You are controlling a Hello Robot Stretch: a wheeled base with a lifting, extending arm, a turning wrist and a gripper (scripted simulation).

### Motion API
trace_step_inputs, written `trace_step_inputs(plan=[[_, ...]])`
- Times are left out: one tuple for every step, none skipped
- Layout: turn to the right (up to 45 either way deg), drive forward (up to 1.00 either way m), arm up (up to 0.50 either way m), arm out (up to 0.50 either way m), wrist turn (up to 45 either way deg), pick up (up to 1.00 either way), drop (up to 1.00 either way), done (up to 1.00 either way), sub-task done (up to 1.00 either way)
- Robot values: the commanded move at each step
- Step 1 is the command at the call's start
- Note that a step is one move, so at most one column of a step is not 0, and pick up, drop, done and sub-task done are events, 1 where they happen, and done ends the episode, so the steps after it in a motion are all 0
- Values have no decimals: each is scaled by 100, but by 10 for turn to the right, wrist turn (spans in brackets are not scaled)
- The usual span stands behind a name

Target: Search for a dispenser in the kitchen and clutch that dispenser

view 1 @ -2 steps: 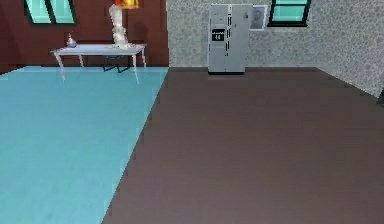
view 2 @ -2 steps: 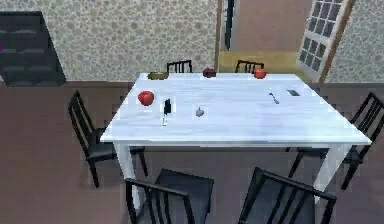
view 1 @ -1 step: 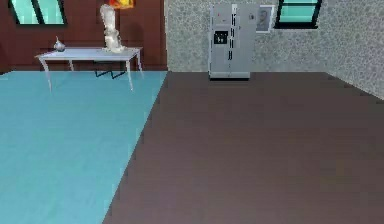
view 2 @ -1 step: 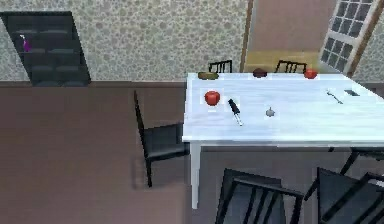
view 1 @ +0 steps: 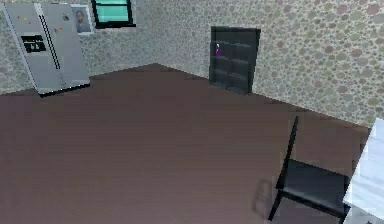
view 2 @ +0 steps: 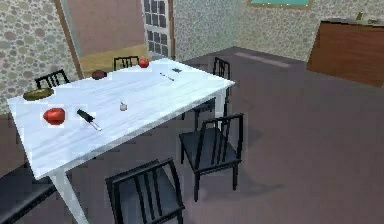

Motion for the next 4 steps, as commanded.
trace_step_inputs(plan=[[30, 0, 0, 0, 0, 0, 0, 0, 0], [0, 100, 0, 0, 0, 0, 0, 0, 0], [30, 0, 0, 0, 0, 0, 0, 0, 0], [0, 55, 0, 0, 0, 0, 0, 0, 0]])
